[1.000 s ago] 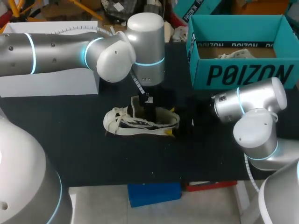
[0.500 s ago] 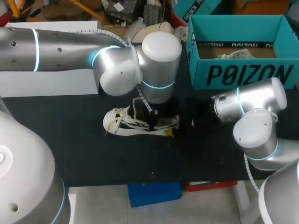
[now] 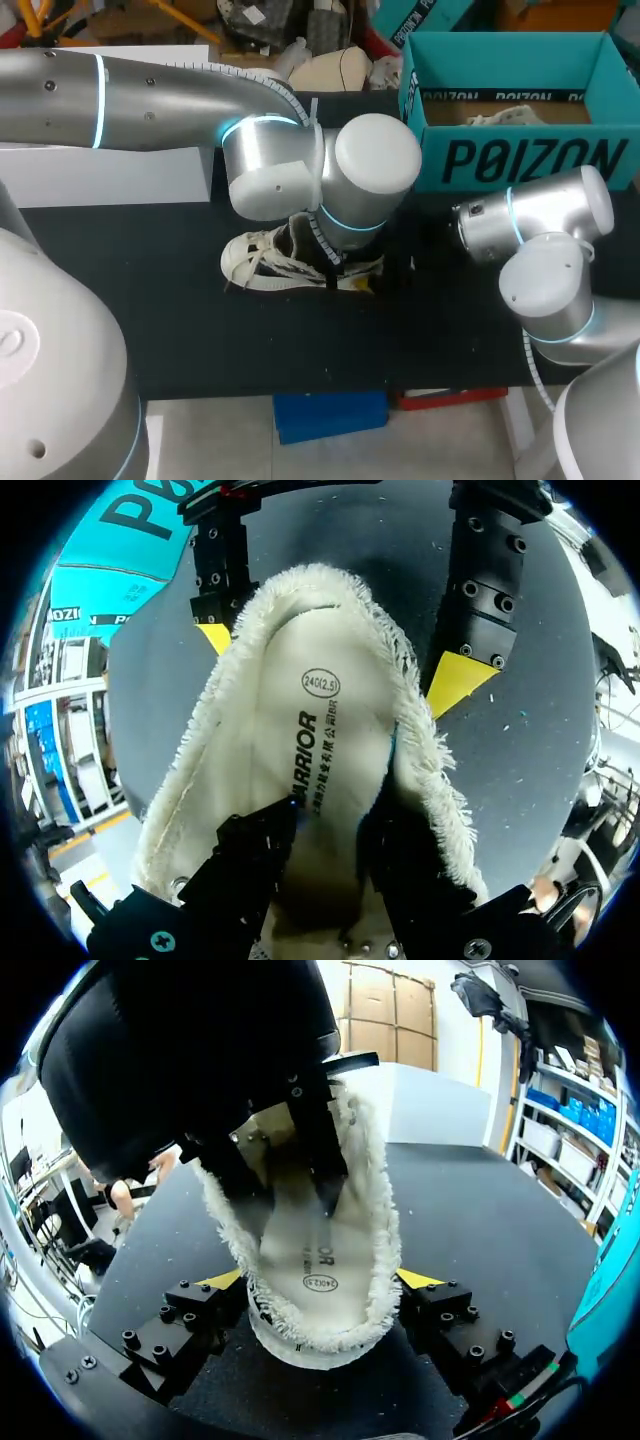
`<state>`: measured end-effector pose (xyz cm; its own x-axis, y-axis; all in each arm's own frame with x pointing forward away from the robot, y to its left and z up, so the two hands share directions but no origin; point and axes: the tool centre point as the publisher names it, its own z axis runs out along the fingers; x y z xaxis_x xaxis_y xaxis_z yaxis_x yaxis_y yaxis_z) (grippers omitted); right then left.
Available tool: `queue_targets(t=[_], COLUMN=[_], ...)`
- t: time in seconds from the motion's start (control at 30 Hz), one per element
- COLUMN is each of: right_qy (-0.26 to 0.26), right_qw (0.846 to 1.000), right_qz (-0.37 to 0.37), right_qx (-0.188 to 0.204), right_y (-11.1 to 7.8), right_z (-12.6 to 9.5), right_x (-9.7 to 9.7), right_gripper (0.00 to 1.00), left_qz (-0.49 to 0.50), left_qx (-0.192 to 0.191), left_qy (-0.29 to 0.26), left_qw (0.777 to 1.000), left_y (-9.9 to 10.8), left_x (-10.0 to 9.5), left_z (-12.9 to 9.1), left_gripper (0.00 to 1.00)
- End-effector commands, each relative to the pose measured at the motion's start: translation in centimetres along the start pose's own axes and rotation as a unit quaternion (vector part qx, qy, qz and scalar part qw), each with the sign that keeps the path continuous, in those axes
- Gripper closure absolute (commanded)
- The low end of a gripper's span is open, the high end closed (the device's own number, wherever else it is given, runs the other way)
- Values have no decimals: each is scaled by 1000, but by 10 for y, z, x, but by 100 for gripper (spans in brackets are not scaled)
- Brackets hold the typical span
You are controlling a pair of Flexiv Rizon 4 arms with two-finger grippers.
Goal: Take the shoe out of the shoebox, open the shoe tongue, remove and reinsert the insole, then place the shoe into the shoebox
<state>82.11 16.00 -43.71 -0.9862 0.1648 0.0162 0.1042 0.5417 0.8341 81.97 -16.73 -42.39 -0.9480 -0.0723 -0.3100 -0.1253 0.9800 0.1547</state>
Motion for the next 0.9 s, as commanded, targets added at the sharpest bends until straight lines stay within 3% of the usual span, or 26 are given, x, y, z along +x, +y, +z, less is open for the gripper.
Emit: queue_targets(t=[0.03, 0.37, 0.67, 0.7, 0.73, 0.77, 0.8, 0.9], right_qy=[0, 0, 0, 0, 0, 0, 0, 0], right_qw=[1000, 1000, 1000, 1000, 1000, 1000, 1000, 1000], right_qz=[1, 1, 1, 1, 1, 1, 1, 1], right_qx=[1, 1, 1, 1, 1, 1, 1, 1], right_y=[-2, -2, -2, -2, -2, -2, -2, -2], right_z=[4, 4, 4, 4, 4, 4, 4, 4], right_x=[-1, -1, -1, -1, -1, -1, -1, -1], right_gripper=[100, 100, 100, 100, 100, 100, 100, 100], left_qz=[-24, -50, -50, -47, -45, -42, -38, -33], left_qx=[11, 26, 46, 48, 52, 52, 53, 58], left_qy=[-57, -75, -77, -74, -66, -61, -57, -41], left_qw=[998, 996, 995, 995, 995, 996, 996, 997], left_y=[6, 12, 5, 4, 3, 2, 2, 2], left_x=[-1, -27, -35, -34, -34, -33, -32, -30], left_z=[78, 84, 80, 80, 81, 81, 81, 80], left_gripper=[60, 60, 60, 64, 75, 92, 100, 100])
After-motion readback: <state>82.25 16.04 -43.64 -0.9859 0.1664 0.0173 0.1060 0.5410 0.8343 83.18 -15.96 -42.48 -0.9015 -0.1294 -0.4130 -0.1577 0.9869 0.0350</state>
